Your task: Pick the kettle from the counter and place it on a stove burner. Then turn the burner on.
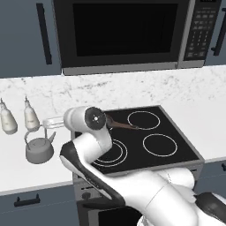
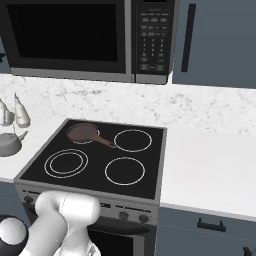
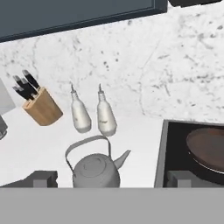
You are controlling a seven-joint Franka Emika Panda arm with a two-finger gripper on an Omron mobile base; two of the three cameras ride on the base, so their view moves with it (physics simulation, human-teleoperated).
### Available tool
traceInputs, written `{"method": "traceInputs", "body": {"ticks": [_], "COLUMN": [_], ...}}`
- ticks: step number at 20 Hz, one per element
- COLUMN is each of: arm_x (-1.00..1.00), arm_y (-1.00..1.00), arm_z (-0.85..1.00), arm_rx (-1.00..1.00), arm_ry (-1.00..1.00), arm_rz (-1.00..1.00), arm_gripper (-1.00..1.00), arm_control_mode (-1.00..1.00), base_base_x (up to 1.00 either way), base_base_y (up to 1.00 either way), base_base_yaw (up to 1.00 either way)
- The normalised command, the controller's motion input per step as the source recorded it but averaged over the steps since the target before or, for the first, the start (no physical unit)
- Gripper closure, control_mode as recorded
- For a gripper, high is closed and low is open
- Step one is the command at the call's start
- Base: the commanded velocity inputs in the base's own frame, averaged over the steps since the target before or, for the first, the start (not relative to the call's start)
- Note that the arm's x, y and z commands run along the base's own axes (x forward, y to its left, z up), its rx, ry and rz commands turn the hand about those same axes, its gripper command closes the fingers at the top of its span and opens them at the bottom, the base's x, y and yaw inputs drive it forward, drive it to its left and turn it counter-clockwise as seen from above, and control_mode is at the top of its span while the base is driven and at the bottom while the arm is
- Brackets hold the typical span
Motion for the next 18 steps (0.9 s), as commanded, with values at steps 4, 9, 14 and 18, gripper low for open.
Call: {"method": "traceInputs", "body": {"ticks": [4,9,14,18], "arm_x": [0.00,0.02,0.22,0.42], "arm_y": [0.14,0.23,0.55,0.83], "arm_z": [-0.27,-0.40,0.00,-0.02], "arm_rx": [0.00,0.00,0.00,-0.13], "arm_ry": [0.25,0.31,0.00,0.05], "arm_rz": [0.00,0.00,-0.06,-0.11], "arm_gripper": [-1.00,-1.00,-1.00,-1.00], "arm_control_mode": [-1.00,-1.00,-1.00,-1.00], "base_base_x": [0.00,0.00,0.00,0.00], "base_base_y": [0.00,0.00,0.00,0.00], "base_base_yaw": [0.00,0.00,0.00,0.00]}}
